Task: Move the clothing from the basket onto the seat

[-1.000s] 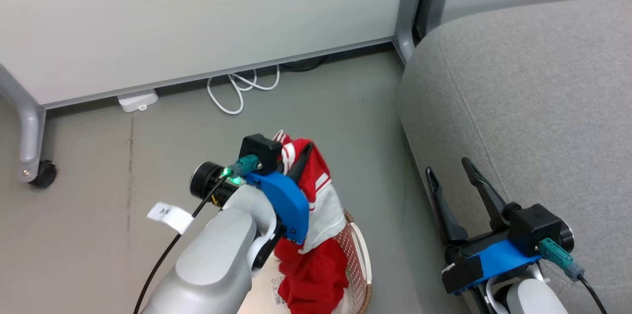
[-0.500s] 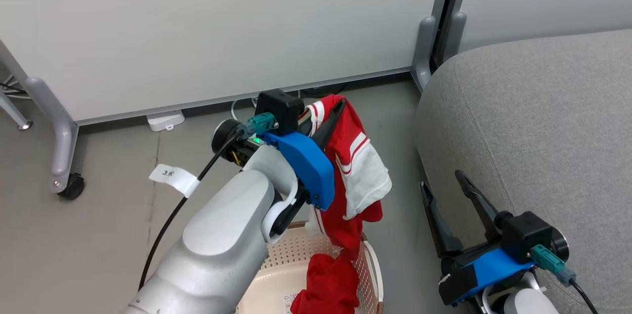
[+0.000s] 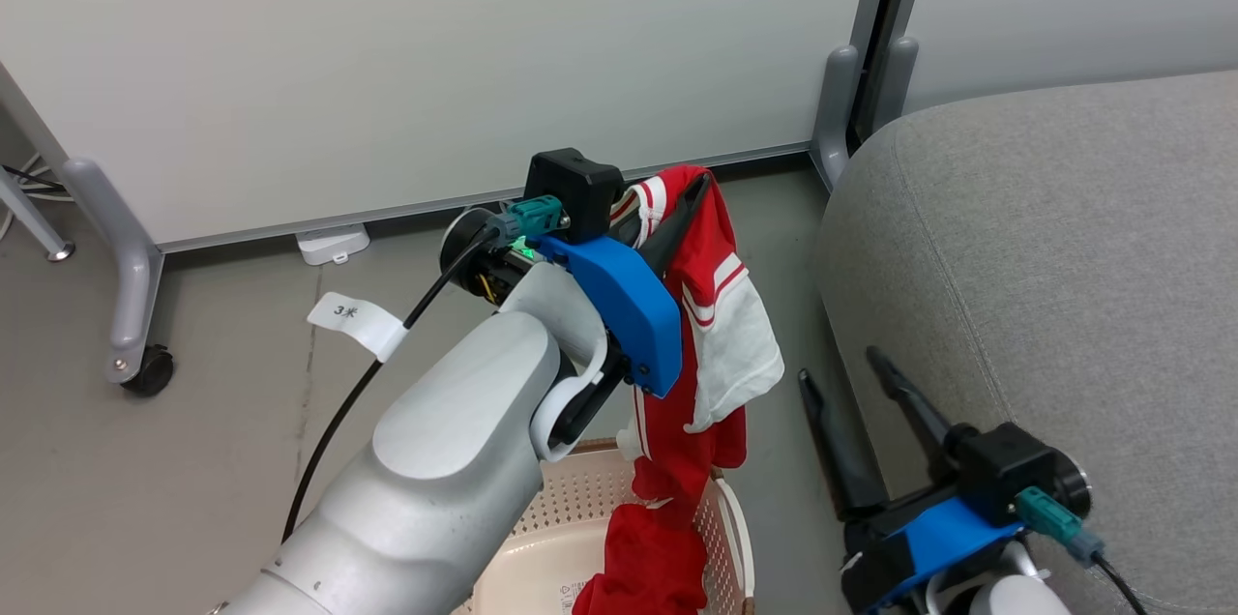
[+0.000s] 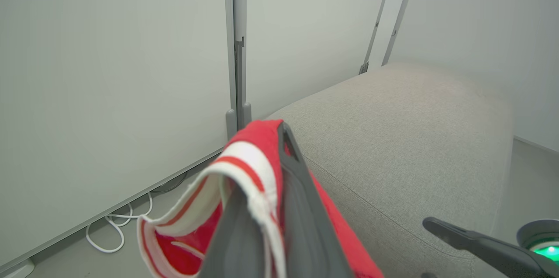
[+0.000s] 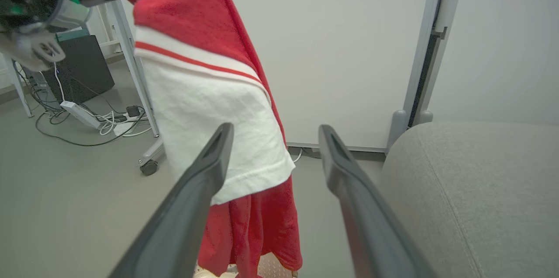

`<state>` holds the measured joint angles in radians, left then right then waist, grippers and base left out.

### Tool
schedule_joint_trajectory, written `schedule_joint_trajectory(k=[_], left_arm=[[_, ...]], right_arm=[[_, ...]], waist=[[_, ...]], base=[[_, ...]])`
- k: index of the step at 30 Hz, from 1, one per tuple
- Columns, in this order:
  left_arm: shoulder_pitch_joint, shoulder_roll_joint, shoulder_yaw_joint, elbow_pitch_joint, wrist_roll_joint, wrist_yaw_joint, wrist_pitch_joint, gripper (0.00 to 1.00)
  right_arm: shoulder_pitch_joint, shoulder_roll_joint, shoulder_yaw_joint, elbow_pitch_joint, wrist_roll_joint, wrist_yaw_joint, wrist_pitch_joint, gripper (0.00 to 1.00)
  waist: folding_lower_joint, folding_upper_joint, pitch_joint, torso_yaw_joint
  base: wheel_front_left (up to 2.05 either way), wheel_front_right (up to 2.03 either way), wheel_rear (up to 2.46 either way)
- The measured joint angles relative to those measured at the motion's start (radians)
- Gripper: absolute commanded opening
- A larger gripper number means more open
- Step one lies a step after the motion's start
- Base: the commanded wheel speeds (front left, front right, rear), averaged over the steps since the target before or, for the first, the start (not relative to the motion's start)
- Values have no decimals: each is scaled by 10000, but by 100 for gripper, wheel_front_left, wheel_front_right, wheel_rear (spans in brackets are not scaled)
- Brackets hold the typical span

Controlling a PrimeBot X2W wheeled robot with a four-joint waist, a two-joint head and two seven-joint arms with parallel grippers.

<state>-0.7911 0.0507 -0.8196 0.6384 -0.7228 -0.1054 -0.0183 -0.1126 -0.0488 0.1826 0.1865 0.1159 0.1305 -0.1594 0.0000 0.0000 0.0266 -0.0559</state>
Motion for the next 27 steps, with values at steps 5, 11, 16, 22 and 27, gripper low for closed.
schedule_joint_trajectory(k=[5, 11, 16, 22, 27], left_arm=[[-54, 0, -236, 73, -176, 84, -58, 0], [-170, 0, -472, 184, -376, 171, -163, 0], [-293, 0, -667, 311, -522, 207, -265, 0], [-396, -2, -932, 347, -702, 263, -309, 0], [-493, 0, -1187, 328, -897, 284, -332, 0]], right_arm=[[-40, 0, 635, 6, 291, 0, 67, 100], [-492, 2, 1325, 389, 301, 0, 313, 100], [-1061, 2, 1685, 1085, 228, 0, 502, 100], [-1900, 0, 2025, 2065, 464, 0, 196, 100], [-2641, 0, 2071, 3120, 635, 0, -188, 100]], waist=[[0, 0, 62, 29], [1, 0, 123, 58], [1, 0, 163, 76], [1, 0, 195, 145], [2, 0, 197, 236]], base=[[0, 0, 0], [0, 0, 0], [0, 0, 0], [0, 0, 0], [0, 0, 0]])
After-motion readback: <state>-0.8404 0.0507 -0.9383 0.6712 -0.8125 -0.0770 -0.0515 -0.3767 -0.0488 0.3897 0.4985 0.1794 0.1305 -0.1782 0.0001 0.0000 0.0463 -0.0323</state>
